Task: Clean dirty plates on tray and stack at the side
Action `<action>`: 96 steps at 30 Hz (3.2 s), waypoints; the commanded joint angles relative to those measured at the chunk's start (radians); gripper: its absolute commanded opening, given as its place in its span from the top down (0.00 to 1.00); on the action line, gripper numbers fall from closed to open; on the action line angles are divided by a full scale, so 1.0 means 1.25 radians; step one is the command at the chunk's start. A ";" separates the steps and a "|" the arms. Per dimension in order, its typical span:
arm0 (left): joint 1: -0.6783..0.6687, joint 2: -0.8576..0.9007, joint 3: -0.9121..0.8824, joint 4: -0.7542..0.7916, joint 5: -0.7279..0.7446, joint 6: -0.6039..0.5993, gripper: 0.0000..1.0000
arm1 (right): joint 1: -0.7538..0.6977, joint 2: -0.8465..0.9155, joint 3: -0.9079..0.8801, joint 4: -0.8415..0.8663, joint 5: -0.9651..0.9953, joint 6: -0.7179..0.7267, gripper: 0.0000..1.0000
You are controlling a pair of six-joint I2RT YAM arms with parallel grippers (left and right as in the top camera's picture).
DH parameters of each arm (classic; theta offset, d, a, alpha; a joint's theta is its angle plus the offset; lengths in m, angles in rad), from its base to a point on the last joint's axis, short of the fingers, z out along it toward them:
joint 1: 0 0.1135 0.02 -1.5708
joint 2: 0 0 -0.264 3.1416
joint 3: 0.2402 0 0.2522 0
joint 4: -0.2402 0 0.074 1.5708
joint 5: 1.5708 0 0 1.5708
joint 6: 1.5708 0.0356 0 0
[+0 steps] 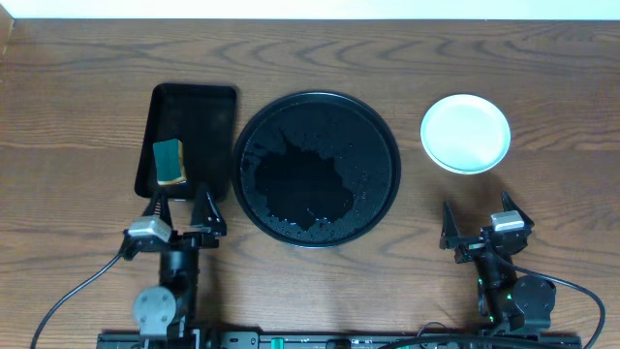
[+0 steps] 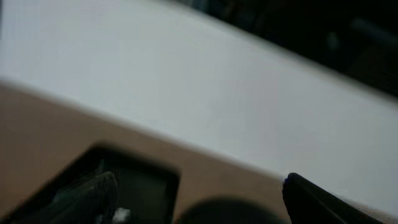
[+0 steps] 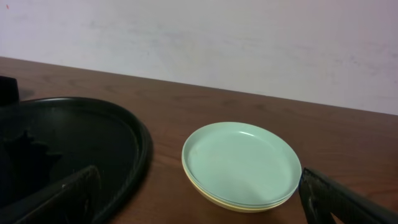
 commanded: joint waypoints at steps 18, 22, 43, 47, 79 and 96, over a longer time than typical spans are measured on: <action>-0.002 0.006 -0.002 -0.230 -0.091 -0.015 0.15 | -0.010 -0.005 -0.001 -0.003 -0.003 0.013 0.01; -0.002 0.007 -0.002 -0.230 -0.091 -0.015 0.15 | -0.010 -0.005 -0.001 -0.003 -0.003 0.013 0.01; -0.002 0.007 -0.002 -0.230 -0.091 -0.015 0.15 | -0.010 -0.005 -0.001 -0.003 -0.003 0.013 0.01; -0.002 0.007 -0.002 -0.230 -0.091 -0.015 0.14 | -0.010 -0.005 -0.001 -0.003 -0.003 0.013 0.01; -0.002 0.007 -0.002 -0.230 -0.091 -0.015 0.14 | -0.010 -0.005 -0.001 -0.003 -0.003 0.013 0.01; -0.002 0.007 -0.002 -0.230 -0.091 -0.015 0.14 | -0.010 -0.005 -0.001 -0.003 -0.003 0.013 0.01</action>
